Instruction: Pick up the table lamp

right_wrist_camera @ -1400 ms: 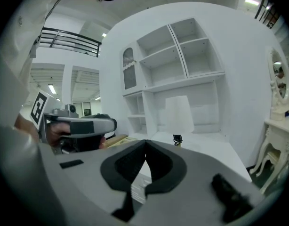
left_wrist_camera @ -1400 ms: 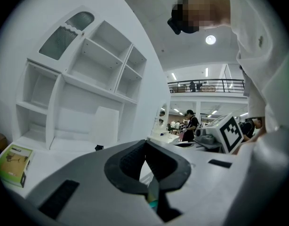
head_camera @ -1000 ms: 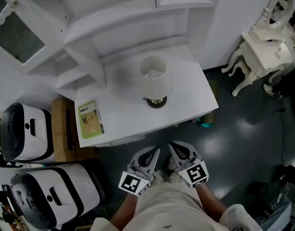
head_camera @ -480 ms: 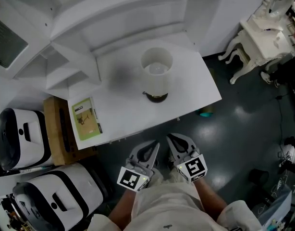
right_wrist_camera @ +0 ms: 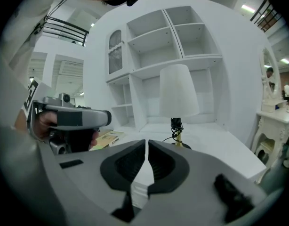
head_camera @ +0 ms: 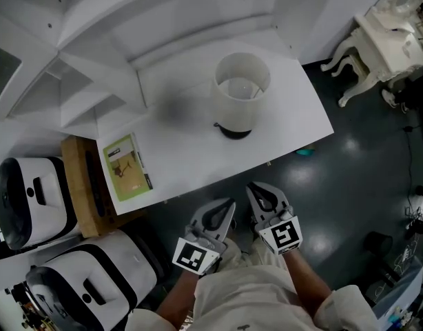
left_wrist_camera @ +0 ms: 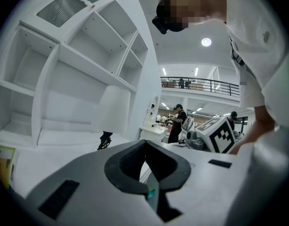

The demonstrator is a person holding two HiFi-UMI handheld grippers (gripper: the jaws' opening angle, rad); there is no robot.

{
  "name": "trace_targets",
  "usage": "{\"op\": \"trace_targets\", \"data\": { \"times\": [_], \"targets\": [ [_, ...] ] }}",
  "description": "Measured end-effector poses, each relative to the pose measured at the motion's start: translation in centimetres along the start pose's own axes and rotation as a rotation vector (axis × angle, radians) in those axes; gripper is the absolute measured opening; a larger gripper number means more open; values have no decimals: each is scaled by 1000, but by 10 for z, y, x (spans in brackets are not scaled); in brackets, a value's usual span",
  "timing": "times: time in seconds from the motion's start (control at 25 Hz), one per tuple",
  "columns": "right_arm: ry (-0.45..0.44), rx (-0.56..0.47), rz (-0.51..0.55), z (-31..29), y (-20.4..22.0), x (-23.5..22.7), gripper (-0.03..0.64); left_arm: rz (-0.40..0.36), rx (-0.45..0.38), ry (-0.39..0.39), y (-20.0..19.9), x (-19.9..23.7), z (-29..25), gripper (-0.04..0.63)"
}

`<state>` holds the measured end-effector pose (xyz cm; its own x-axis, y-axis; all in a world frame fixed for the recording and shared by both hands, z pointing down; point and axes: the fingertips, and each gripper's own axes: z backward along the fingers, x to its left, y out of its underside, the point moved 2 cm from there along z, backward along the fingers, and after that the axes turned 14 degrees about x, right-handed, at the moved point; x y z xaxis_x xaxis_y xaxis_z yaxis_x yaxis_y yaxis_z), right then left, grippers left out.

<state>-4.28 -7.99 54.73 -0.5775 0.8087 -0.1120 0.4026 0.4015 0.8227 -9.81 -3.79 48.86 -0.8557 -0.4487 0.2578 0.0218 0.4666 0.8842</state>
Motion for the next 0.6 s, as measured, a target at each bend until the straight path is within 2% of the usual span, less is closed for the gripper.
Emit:
{"op": "trace_targets", "data": {
  "times": [0.4,0.6],
  "targets": [
    [66,-57,-11,-34,-1,-13,24,19,-7,-6,16,26,-9,9],
    [76,-73,-9,-53,2,-20,81,13,-6,-5,23,35,-13,9]
  ]
}}
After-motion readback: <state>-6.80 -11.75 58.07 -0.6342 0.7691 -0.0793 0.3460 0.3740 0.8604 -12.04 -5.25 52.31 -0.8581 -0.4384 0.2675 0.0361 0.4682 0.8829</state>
